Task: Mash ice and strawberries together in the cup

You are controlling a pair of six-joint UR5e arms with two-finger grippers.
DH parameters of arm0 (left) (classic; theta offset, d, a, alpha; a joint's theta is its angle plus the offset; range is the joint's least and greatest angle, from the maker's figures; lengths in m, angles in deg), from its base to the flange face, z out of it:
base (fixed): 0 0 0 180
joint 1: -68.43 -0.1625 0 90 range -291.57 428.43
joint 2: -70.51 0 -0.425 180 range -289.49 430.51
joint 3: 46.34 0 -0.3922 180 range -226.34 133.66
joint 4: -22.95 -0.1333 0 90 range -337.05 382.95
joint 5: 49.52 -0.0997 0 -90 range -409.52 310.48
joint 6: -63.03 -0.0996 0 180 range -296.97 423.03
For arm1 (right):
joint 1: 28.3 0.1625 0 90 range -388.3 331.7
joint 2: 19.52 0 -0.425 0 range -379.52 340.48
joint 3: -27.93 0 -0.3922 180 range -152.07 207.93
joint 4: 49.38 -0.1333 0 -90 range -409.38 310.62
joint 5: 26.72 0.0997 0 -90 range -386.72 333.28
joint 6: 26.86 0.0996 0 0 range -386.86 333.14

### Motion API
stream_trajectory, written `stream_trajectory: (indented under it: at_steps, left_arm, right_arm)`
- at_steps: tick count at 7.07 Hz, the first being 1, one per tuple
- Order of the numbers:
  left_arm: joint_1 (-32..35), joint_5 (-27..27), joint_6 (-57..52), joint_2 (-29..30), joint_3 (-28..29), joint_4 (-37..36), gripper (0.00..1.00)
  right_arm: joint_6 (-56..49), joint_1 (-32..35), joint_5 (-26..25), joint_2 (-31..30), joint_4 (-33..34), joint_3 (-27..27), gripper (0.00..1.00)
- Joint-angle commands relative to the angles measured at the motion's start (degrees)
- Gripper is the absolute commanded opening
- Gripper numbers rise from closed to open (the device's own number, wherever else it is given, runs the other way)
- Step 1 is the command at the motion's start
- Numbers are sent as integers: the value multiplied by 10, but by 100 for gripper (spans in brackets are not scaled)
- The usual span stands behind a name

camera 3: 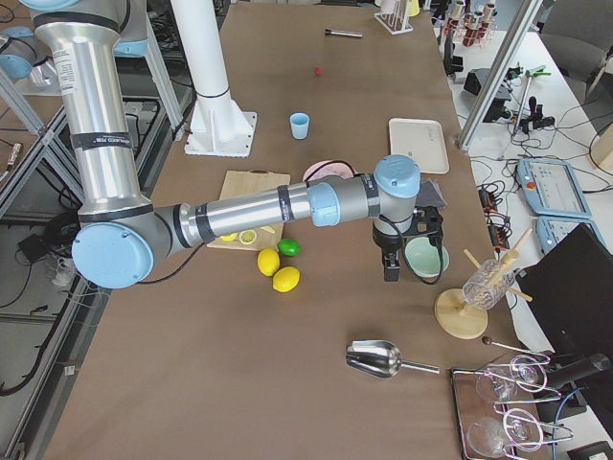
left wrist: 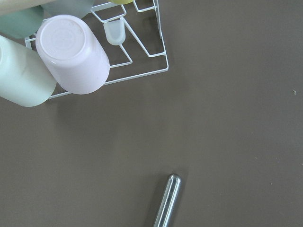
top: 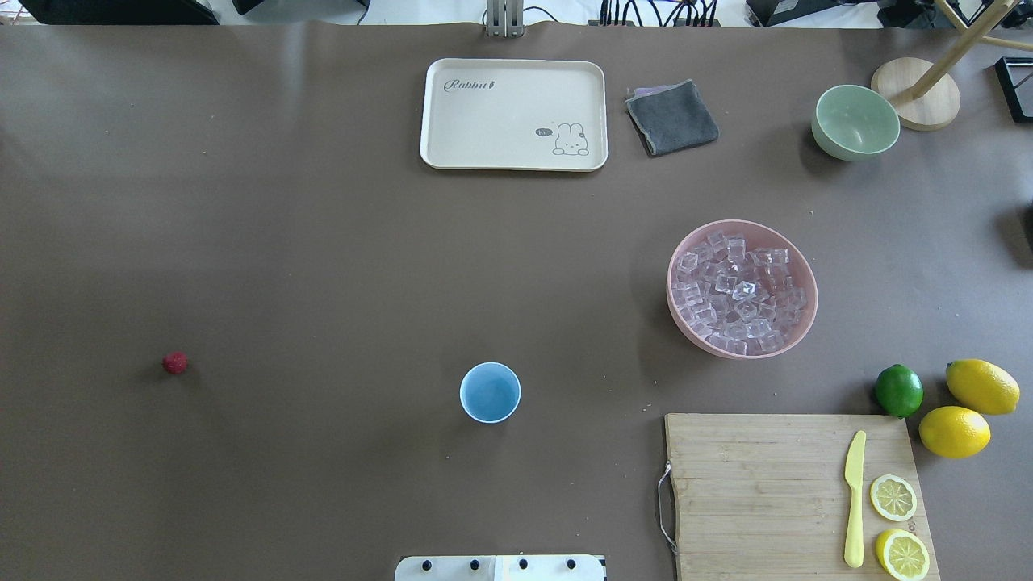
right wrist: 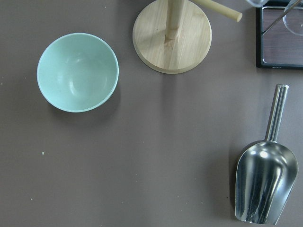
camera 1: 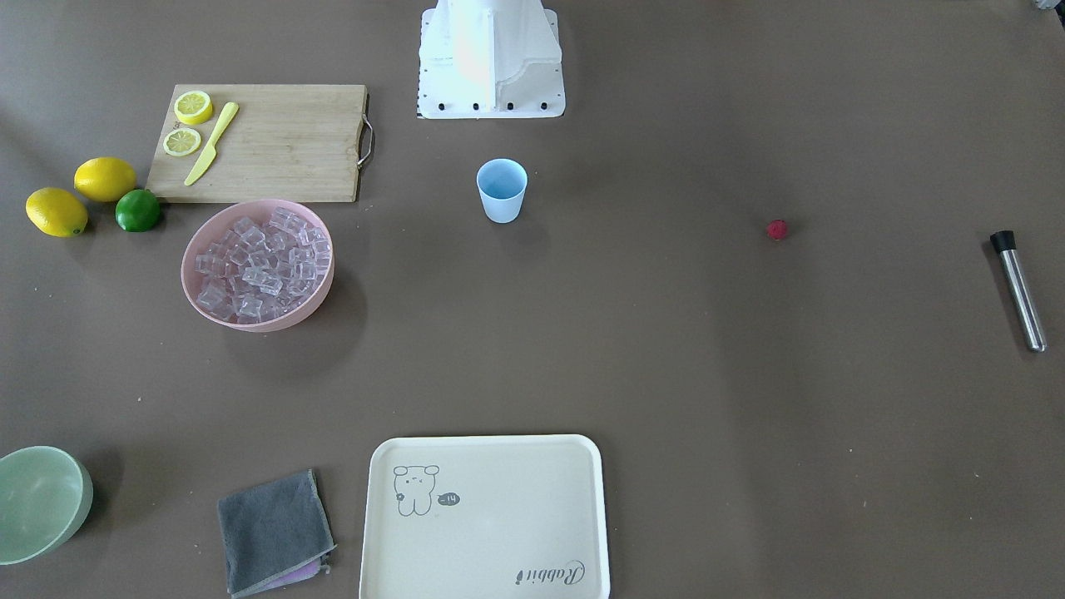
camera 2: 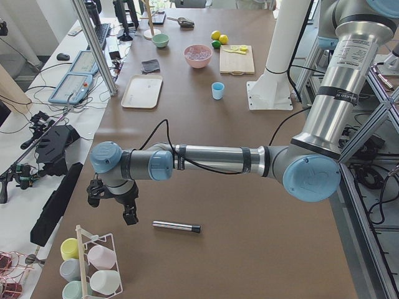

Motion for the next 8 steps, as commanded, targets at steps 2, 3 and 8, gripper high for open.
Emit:
stream_trajectory:
  at_steps: [2,3,8]
  left_arm:
    - [0,4,1,6,-5,-3,99]
    - [-3,4,1,12,0,0,99]
    - [4,32,-13,35,-8,13,99]
  right_arm:
    - [-1,0,0,2,-1,1,100]
    - [1,0,-1,2,0,10,100]
    - [2,2,-5,-1,0,24,100]
